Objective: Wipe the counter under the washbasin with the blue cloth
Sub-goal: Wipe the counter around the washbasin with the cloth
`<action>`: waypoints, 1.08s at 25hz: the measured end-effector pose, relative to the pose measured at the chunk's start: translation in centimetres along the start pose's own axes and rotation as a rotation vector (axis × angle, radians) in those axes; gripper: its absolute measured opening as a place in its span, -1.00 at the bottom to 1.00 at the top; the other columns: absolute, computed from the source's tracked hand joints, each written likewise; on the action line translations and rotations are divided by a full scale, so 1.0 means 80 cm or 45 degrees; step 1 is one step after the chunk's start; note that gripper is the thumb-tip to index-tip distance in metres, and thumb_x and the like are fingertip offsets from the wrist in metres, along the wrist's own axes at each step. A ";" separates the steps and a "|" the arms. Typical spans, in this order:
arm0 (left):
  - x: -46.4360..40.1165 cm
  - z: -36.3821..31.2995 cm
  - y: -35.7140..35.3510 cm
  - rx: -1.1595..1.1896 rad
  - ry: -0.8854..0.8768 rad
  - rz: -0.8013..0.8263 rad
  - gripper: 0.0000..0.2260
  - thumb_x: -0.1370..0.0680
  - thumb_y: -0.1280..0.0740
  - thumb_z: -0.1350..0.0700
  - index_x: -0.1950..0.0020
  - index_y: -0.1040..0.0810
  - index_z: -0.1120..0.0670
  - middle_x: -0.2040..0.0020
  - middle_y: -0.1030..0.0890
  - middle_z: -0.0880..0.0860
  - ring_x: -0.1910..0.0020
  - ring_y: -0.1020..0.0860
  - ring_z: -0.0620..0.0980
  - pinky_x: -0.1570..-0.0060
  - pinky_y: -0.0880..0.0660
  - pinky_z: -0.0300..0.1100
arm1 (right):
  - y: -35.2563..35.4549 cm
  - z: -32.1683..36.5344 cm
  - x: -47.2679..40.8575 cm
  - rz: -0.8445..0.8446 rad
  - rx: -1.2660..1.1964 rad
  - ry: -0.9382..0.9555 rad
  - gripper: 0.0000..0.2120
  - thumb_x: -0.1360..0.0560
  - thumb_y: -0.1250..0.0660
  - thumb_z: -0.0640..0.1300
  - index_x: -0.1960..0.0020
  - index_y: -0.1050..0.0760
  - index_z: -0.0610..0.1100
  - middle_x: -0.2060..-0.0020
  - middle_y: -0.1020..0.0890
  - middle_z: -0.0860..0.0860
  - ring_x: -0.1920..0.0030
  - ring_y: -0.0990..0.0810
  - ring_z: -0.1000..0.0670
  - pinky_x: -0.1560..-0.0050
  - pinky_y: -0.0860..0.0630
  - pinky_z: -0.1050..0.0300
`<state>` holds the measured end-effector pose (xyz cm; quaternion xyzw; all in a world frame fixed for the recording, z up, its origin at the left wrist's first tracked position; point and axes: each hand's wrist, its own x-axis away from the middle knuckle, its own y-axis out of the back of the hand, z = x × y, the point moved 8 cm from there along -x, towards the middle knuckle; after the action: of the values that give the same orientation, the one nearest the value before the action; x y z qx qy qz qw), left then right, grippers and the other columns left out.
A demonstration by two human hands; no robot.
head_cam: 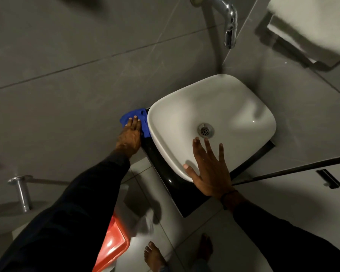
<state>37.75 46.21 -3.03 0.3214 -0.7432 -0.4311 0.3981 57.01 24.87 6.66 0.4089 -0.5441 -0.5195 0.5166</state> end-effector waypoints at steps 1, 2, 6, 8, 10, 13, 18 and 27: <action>0.003 -0.002 -0.002 0.010 -0.003 -0.023 -0.45 -0.74 -0.03 0.11 -0.67 0.11 0.25 -0.69 0.11 0.23 -0.69 0.11 0.24 -0.67 0.11 0.05 | 0.000 0.000 0.000 0.004 0.003 0.000 -0.18 -0.57 0.12 0.38 -0.65 0.19 -0.08 -0.65 0.06 0.02 -0.65 0.10 -0.09 -0.57 0.15 -0.38; 0.010 -0.005 -0.006 0.018 -0.009 -0.031 -0.45 -0.74 -0.03 0.12 -0.67 0.11 0.25 -0.69 0.11 0.23 -0.69 0.11 0.24 -0.67 0.12 0.05 | 0.000 0.001 0.000 0.008 0.009 0.002 -0.18 -0.56 0.13 0.39 -0.64 0.19 -0.07 -0.65 0.06 0.02 -0.65 0.10 -0.09 -0.57 0.15 -0.38; 0.054 -0.028 -0.040 0.016 -0.047 -0.011 -0.44 -0.74 -0.02 0.12 -0.67 0.15 0.22 -0.69 0.16 0.21 -0.69 0.15 0.22 -0.68 0.09 0.05 | 0.001 -0.001 0.000 0.016 0.009 0.002 -0.18 -0.56 0.14 0.39 -0.64 0.19 -0.07 -0.65 0.03 0.02 -0.65 0.09 -0.09 -0.57 0.14 -0.38; 0.082 -0.044 -0.058 0.040 -0.048 -0.013 -0.42 -0.73 -0.04 0.14 -0.67 0.17 0.21 -0.69 0.19 0.21 -0.69 0.17 0.22 -0.68 0.08 0.05 | -0.001 -0.001 0.000 0.023 0.012 0.000 -0.18 -0.56 0.13 0.38 -0.64 0.20 -0.07 -0.65 0.01 0.02 -0.65 0.07 -0.10 -0.57 0.13 -0.38; 0.110 -0.057 -0.072 0.093 -0.036 -0.023 -0.41 -0.72 -0.07 0.16 -0.67 0.18 0.20 -0.69 0.21 0.19 -0.69 0.18 0.21 -0.68 0.03 0.05 | -0.002 -0.002 -0.001 0.030 0.007 -0.004 -0.18 -0.56 0.13 0.38 -0.64 0.20 -0.07 -0.65 0.01 0.02 -0.65 0.07 -0.10 -0.57 0.13 -0.38; 0.149 -0.076 -0.094 0.145 -0.033 -0.020 -0.38 -0.72 -0.09 0.16 -0.67 0.19 0.14 -0.69 0.23 0.13 -0.69 0.19 0.16 -0.66 -0.09 0.03 | -0.003 -0.002 0.000 0.017 0.002 -0.008 -0.18 -0.55 0.14 0.37 -0.64 0.18 -0.07 -0.65 0.00 0.02 -0.65 0.06 -0.09 -0.58 0.11 -0.37; 0.176 -0.093 -0.107 0.180 -0.071 -0.046 -0.41 -0.73 -0.07 0.12 -0.68 0.18 0.11 -0.67 0.25 0.08 -0.69 0.18 0.10 -0.67 -0.07 0.01 | -0.004 -0.004 -0.002 -0.014 0.003 -0.020 -0.16 -0.52 0.19 0.39 -0.64 0.15 -0.08 -0.65 -0.03 0.01 -0.65 0.05 -0.08 -0.59 0.13 -0.35; 0.225 -0.131 -0.141 0.188 -0.048 -0.108 -0.39 -0.72 -0.08 0.20 -0.68 0.19 0.10 -0.70 0.20 0.10 -0.69 0.18 0.09 -0.67 -0.06 0.00 | -0.003 -0.004 -0.002 -0.034 0.031 -0.021 -0.19 -0.55 0.09 0.36 -0.64 0.06 -0.11 -0.63 -0.13 -0.06 -0.64 -0.06 -0.12 -0.58 0.08 -0.35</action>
<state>39.80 22.62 -4.17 0.3729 -0.7660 -0.3975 0.3407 57.34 24.98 6.35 0.4181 -0.5493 -0.5228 0.5001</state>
